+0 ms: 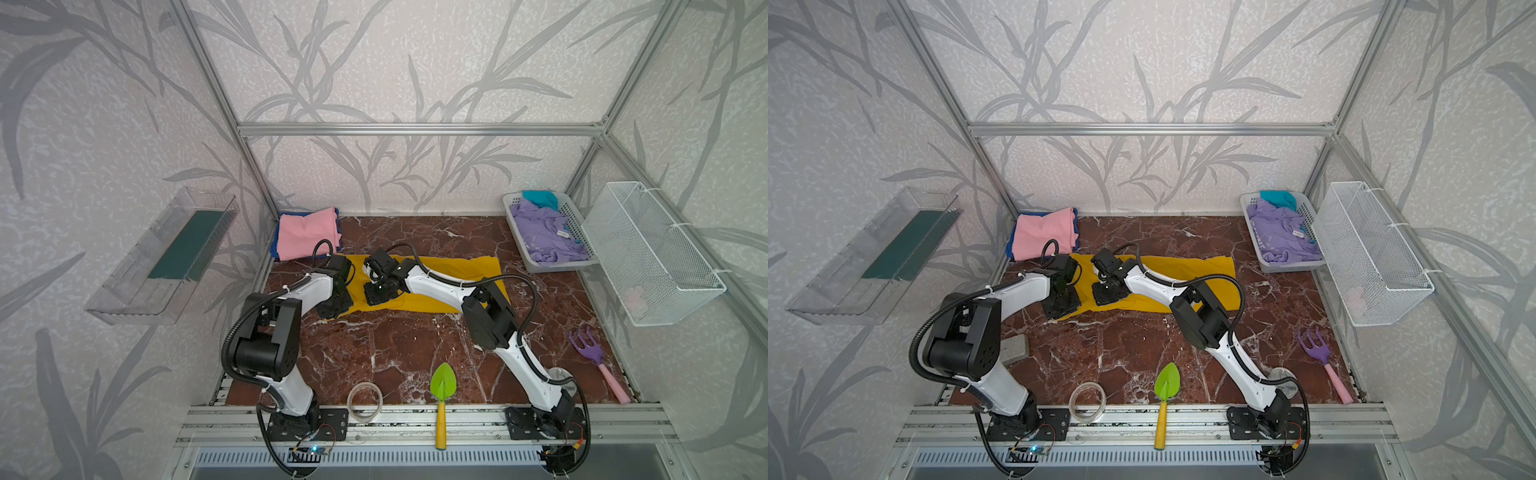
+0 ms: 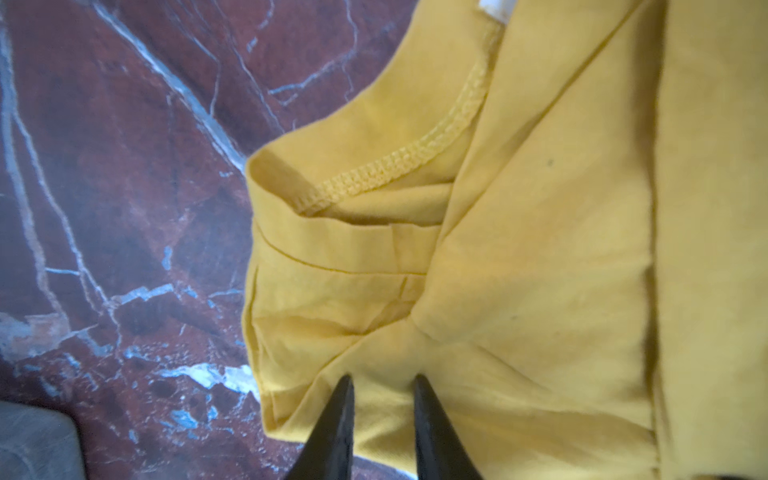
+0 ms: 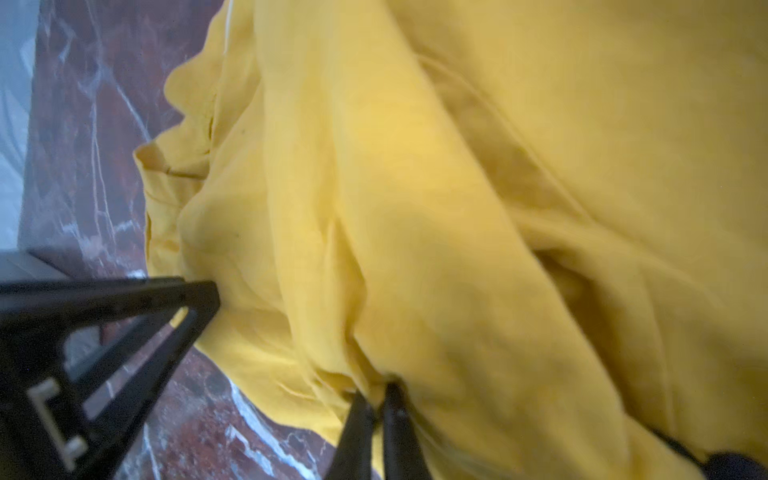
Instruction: Fold and stack the t-shirts
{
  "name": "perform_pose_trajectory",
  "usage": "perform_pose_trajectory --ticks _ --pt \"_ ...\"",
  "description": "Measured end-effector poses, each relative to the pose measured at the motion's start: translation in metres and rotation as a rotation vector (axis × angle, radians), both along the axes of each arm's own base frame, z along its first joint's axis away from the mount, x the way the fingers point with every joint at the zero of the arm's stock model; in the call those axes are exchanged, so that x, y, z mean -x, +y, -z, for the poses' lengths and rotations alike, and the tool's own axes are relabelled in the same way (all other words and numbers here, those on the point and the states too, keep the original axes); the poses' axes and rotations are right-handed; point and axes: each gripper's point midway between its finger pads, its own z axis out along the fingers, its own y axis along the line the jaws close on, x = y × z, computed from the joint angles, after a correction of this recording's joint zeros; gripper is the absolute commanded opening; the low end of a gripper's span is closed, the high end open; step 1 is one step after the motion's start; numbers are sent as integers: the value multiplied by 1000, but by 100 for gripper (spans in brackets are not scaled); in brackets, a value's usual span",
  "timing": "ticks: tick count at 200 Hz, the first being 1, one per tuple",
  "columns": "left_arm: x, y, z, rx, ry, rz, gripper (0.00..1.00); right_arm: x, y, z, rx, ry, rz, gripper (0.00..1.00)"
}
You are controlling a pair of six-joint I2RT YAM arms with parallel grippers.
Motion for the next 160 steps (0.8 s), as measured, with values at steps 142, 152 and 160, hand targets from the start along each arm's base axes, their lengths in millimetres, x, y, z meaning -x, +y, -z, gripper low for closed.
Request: perform_pose_trajectory --ticks 142,152,160 --pt "-1 -1 2 10 -17 1 27 -136 -30 -63 -309 13 318 5" --pt "-1 -1 2 10 -18 1 27 -150 -33 -63 -324 4 338 14" --pt "-2 -2 2 11 -20 1 27 -160 -35 -61 -333 2 356 27"
